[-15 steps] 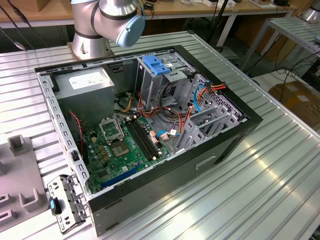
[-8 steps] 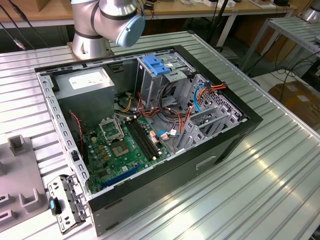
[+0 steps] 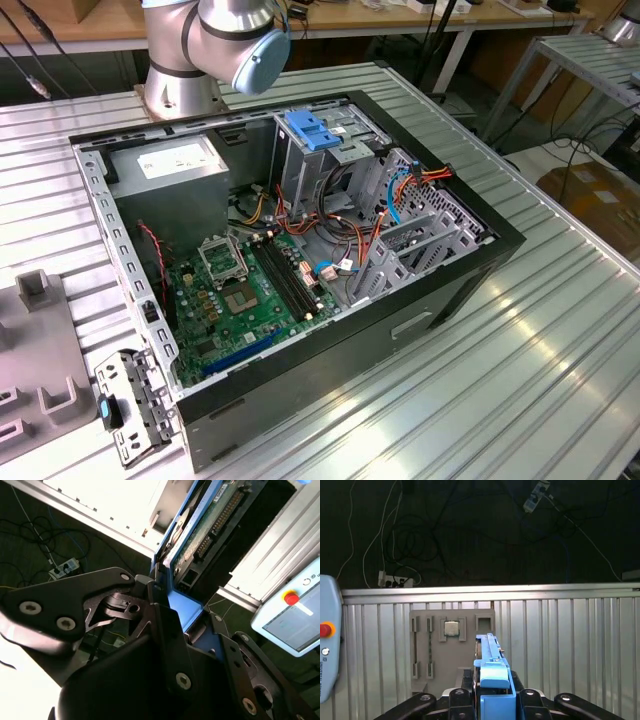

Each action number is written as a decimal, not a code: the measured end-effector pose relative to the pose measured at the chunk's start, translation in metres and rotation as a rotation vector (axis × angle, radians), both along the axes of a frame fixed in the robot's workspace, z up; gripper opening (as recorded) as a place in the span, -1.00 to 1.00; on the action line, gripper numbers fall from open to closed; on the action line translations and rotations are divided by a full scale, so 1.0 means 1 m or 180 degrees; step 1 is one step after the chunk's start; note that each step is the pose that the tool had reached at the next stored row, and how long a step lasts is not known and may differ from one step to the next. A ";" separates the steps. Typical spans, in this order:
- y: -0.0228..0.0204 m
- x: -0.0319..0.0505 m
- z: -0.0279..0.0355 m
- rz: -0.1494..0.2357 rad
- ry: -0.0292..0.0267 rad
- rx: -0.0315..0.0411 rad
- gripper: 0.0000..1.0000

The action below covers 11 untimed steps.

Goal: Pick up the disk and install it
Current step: 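Pick up the disk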

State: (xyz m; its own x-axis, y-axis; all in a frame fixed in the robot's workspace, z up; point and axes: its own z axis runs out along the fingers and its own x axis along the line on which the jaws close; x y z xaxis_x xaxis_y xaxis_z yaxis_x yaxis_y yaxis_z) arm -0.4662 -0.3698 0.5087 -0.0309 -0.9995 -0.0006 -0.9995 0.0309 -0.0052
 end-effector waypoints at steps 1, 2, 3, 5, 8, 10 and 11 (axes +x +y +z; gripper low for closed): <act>0.0001 0.0014 -0.0001 0.0000 0.0000 0.0000 -0.25; 0.0001 0.0031 -0.0001 0.0000 0.0000 0.0000 -0.25; 0.0000 0.0050 -0.0001 0.0000 0.0000 0.0000 -0.25; 0.0001 0.0086 -0.0001 0.0000 0.0000 0.0000 -0.25; 0.0000 0.0121 -0.0002 0.0000 0.0000 0.0000 -0.25; 0.0001 0.0153 -0.0002 0.0000 0.0000 0.0000 -0.25; 0.0001 0.0172 -0.0002 0.0000 0.0000 0.0000 -0.25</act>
